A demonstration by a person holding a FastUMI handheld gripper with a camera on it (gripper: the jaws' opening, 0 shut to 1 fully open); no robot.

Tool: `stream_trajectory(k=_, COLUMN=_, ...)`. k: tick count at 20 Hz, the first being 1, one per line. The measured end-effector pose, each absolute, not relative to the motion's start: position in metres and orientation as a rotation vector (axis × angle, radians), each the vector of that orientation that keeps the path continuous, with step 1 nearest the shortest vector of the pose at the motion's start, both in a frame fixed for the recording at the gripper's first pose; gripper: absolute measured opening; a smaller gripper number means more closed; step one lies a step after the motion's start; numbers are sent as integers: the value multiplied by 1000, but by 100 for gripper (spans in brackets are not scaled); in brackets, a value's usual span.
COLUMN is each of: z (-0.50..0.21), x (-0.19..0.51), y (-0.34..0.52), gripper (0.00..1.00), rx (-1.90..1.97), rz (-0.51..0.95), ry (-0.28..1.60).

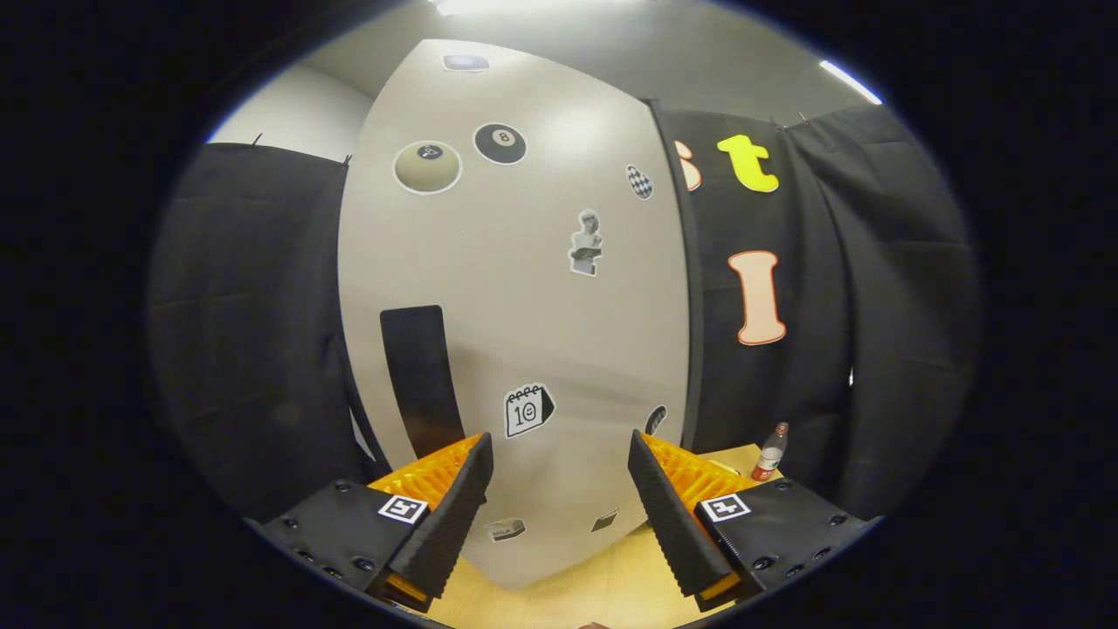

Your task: Open the shoe cabinet door, grab the shoes and put them into the shoe cabinet, then close the shoe cabinet door.

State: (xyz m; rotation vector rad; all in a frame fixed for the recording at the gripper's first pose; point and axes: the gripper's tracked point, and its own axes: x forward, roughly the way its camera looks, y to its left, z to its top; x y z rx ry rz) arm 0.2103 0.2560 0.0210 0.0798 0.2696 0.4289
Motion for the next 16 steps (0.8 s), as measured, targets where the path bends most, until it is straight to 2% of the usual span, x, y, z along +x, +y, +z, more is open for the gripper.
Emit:
stream_trajectory(k=7, z=25, x=200, y=277, gripper=97, rx=64, rz=463, ry=246)
stream_trajectory(k=16, z=35, x=180, y=232, gripper=97, rx=90, rz=366, ry=219)
